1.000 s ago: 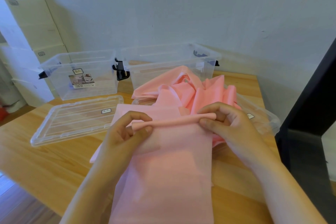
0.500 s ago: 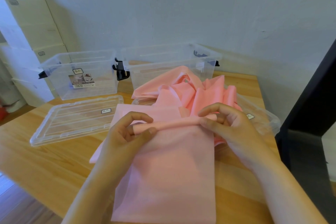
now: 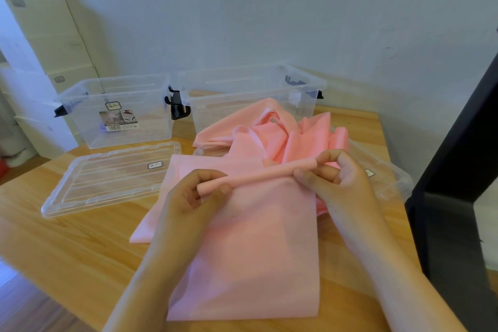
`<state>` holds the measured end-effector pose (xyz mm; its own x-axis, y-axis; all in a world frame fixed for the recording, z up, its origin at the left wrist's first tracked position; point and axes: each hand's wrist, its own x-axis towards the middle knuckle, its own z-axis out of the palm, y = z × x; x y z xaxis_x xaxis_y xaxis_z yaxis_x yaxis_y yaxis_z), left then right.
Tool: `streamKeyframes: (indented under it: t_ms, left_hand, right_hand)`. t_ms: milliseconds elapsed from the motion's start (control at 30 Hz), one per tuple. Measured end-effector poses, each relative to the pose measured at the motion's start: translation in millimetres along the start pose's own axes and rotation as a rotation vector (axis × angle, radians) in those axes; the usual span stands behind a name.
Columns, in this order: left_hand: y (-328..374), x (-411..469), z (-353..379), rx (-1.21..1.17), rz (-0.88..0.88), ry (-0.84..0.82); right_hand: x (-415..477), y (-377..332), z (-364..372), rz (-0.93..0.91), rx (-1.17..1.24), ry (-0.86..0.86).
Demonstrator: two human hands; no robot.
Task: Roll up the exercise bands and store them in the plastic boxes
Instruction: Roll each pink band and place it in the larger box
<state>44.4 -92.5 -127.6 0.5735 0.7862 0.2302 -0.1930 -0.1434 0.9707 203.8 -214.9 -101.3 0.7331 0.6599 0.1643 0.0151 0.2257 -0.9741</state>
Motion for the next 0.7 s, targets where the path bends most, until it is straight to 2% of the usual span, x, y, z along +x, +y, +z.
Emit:
streamKeyframes:
  t_ms: [433, 700]
  left_hand:
    - [-6.4, 1.9, -3.6, 0.018, -0.013, 0.058]
    - [-4.7, 2.1, -6.5, -0.007, -0.021, 0.039]
  right_hand:
    - [0.1, 0.2, -0.5, -0.082, -0.004, 0.016]
    - [0.4, -0.5, 1.5, -0.109, -0.013, 0.018]
